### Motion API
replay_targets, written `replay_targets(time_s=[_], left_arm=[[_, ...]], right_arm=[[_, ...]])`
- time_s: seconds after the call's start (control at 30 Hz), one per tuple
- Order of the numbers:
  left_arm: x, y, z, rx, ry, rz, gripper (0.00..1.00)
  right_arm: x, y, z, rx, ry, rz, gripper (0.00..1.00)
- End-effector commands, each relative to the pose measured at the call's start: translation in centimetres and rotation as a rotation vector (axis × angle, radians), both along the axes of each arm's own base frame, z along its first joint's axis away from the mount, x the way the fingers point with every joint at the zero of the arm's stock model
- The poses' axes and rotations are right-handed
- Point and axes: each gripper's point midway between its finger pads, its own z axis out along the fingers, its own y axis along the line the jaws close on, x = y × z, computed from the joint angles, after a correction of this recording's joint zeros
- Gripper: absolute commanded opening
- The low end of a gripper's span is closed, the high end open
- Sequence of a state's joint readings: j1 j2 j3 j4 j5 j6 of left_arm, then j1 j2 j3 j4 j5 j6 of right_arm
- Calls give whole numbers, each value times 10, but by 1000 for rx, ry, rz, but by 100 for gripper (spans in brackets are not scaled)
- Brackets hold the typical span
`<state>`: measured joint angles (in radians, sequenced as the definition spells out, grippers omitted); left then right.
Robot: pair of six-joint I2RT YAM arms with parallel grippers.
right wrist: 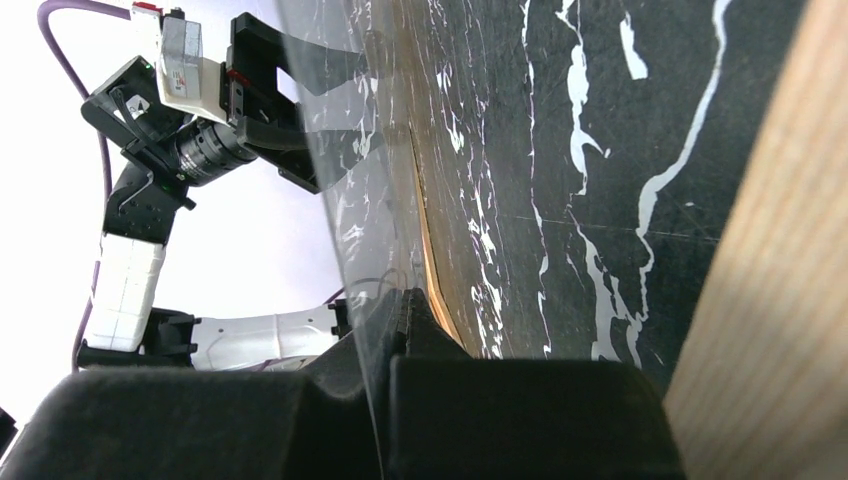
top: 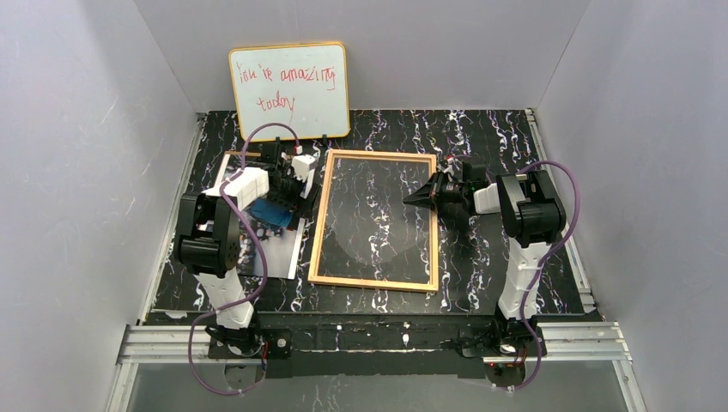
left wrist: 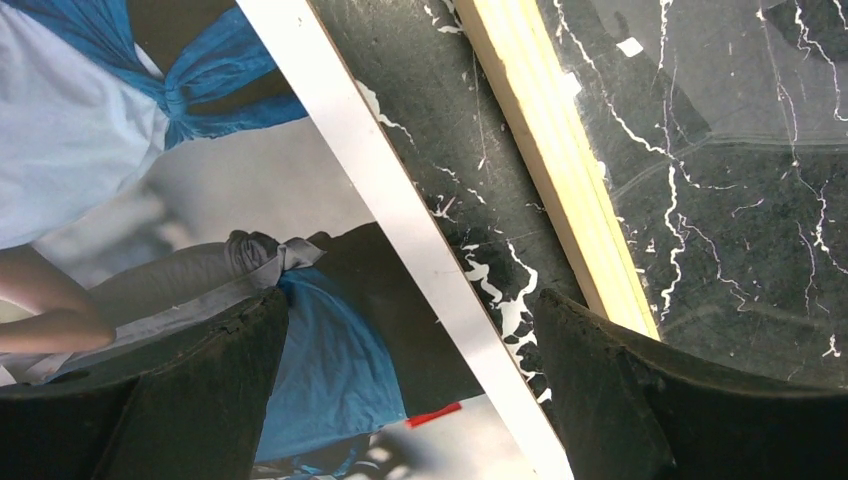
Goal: Put the photo into the frame
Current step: Place the photo frame item in the photo frame.
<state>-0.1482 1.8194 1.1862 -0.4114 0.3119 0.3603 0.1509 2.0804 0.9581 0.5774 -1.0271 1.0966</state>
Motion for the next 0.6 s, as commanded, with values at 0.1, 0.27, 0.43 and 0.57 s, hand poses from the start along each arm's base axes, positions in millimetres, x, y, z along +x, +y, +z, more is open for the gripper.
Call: replay_targets(time_s=[0.1,0.27,0.43,0.57], left_arm=[[-5,-1,-12,27,30,-8,91],[-6,-2,-15,34,33,-11,91],[-6,-3,-15,35,31,-12,91],[-7,-4,-16,35,33,-15,91]], right_arm=[[3,-8,-1,-7,-33,-9,1],[4,-9,2,-10,-51,-14,1],[4,-10,1,-16,-47,-13,1],[4,-10,0,-14,-43,-18,1]])
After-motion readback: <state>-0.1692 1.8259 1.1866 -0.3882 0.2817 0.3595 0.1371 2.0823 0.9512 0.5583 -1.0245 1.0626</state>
